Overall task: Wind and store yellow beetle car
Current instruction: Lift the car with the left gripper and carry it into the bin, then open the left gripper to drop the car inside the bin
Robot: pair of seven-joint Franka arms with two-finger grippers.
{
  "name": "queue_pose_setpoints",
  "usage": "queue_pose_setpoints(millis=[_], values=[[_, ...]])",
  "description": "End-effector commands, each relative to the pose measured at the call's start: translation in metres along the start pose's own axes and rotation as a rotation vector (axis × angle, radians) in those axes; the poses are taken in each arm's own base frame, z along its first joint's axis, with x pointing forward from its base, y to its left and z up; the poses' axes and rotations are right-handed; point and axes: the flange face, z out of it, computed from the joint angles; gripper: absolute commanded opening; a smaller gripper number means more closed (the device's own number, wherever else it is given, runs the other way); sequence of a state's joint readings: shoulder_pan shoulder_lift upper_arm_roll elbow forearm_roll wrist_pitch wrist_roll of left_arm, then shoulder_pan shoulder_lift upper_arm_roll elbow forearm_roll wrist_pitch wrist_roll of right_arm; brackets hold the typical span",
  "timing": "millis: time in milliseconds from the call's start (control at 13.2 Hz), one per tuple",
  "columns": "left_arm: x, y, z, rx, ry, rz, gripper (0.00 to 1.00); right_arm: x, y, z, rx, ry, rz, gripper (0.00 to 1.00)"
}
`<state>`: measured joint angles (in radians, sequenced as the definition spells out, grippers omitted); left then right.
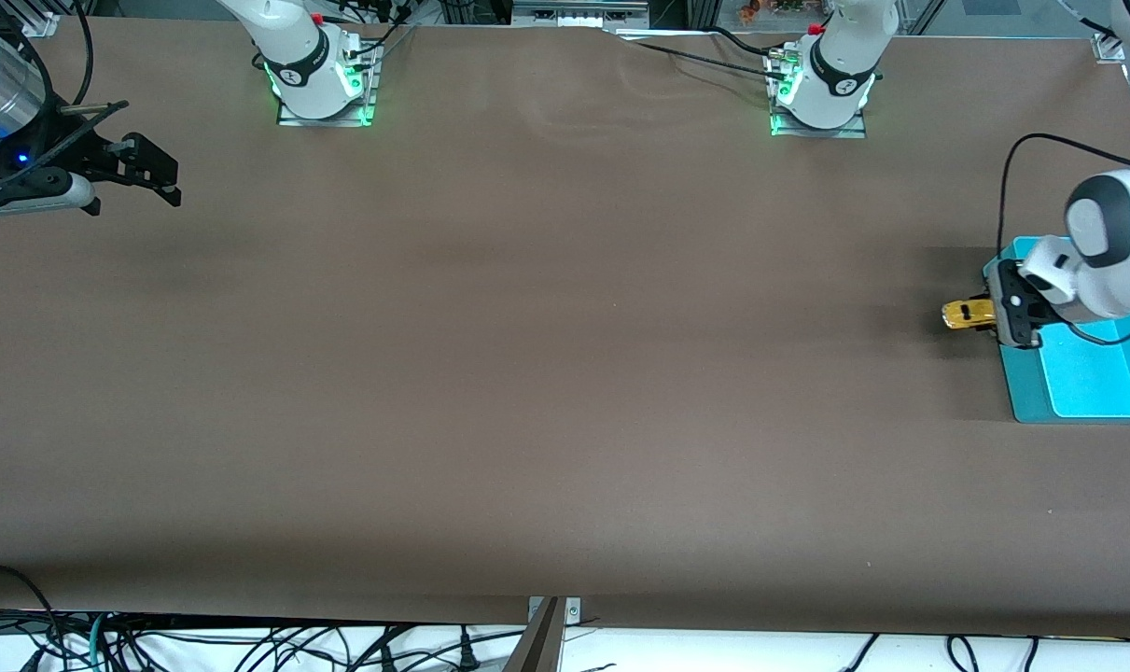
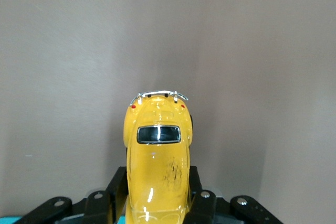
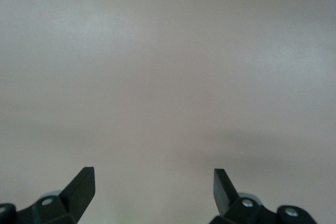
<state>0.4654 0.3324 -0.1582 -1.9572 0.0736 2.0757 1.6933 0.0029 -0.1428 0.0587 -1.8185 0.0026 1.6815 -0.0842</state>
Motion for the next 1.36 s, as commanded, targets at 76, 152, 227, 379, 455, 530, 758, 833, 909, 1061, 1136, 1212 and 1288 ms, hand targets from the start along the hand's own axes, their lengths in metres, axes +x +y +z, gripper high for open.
queue_pose_setpoints(millis=[76, 152, 227, 379, 455, 530, 758, 833, 909, 1061, 1136, 1212, 1288], values=[[-0.004, -0.01, -0.063, -0.037, 0.007, 0.004, 0.12, -0.001, 0.002, -0.005, -0.006, -0.003, -0.01, 1.0], [-0.01, -0.01, -0.076, -0.045, 0.005, 0.001, 0.13, -0.001, 0.002, -0.005, -0.005, -0.003, -0.01, 1.0], [-0.022, -0.009, -0.088, -0.051, -0.027, -0.003, 0.13, -0.001, 0.002, -0.005, -0.005, -0.003, -0.01, 1.0], [-0.059, -0.004, -0.097, -0.053, -0.097, 0.02, 0.13, -0.001, 0.002, -0.005, -0.005, -0.003, -0.01, 1.0], [-0.083, -0.001, -0.099, -0.05, -0.103, 0.047, 0.13, -0.001, 0.002, -0.005, -0.005, -0.003, -0.01, 1.0], [-0.112, 0.002, -0.091, -0.055, -0.096, 0.056, 0.13, -0.001, 0.002, -0.006, -0.005, -0.002, -0.01, 1.0], [-0.164, -0.005, -0.051, -0.053, -0.13, 0.069, 0.13, -0.001, 0.002, -0.005, -0.005, -0.003, -0.01, 1.0], [-0.177, -0.007, -0.034, -0.056, -0.15, 0.072, 0.13, -0.001, 0.002, -0.005, -0.005, -0.003, -0.01, 1.0], [-0.182, -0.01, -0.02, -0.056, -0.148, 0.081, 0.14, -0.001, 0.002, -0.005, -0.005, -0.003, -0.01, 1.0], [-0.204, -0.012, 0.022, -0.067, -0.116, 0.062, 0.17, -0.001, 0.002, -0.005, -0.005, -0.003, -0.01, 1.0], [-0.21, -0.016, 0.033, -0.035, -0.119, 0.065, 0.17, -0.001, 0.002, -0.005, -0.005, -0.003, -0.01, 1.0], [-0.212, -0.02, 0.04, -0.013, -0.122, 0.077, 0.17, -0.001, 0.002, -0.005, -0.005, -0.003, -0.01, 1.0], [-0.213, -0.024, 0.049, -0.002, -0.118, 0.102, 0.17, -0.001, 0.002, -0.005, -0.005, -0.003, -0.01, 1.0]])
